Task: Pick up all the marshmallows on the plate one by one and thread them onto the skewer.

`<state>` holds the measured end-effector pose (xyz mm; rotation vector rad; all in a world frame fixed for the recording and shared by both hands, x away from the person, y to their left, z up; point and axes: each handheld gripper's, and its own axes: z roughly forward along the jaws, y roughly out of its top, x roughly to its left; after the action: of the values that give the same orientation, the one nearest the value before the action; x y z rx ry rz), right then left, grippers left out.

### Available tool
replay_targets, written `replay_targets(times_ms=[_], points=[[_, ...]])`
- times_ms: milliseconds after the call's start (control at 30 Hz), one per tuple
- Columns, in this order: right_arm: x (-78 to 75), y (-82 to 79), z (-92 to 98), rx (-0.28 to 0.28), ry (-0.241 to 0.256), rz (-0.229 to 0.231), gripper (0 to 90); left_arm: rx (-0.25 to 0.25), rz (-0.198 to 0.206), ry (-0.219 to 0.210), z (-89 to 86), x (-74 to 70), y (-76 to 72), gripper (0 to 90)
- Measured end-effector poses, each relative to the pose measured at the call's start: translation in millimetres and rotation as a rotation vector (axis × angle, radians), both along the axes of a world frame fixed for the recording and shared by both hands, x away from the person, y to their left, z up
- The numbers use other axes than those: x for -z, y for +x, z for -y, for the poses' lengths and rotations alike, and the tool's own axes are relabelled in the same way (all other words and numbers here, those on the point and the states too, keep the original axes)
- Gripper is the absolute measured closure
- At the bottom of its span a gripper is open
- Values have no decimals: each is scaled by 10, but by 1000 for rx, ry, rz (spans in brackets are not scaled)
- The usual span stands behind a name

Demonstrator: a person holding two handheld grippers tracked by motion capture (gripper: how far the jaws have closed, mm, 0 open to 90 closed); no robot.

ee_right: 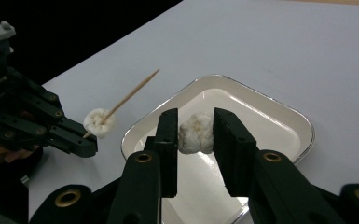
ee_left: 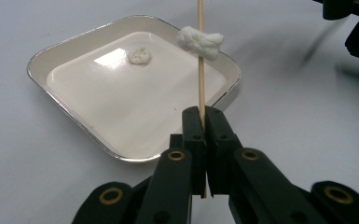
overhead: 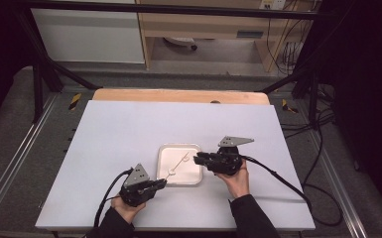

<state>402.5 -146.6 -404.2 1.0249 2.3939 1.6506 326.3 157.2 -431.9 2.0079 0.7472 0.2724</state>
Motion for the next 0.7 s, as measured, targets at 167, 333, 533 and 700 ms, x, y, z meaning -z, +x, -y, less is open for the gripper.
replay_targets(times_ms=[167, 333, 533, 700], points=[[-64, -15, 53, 3, 42, -6, 719, 6, -1, 1, 15, 2, -9, 875], [-111, -27, 92, -1, 87, -12, 720, 11, 1, -5, 29, 2, -21, 875], [-155, -42, 115, -10, 126, -12, 719, 22, 2, -3, 47, 4, -33, 876], [-184, -53, 135, -18, 181, -21, 719, 30, 4, -3, 56, 0, -45, 875]])
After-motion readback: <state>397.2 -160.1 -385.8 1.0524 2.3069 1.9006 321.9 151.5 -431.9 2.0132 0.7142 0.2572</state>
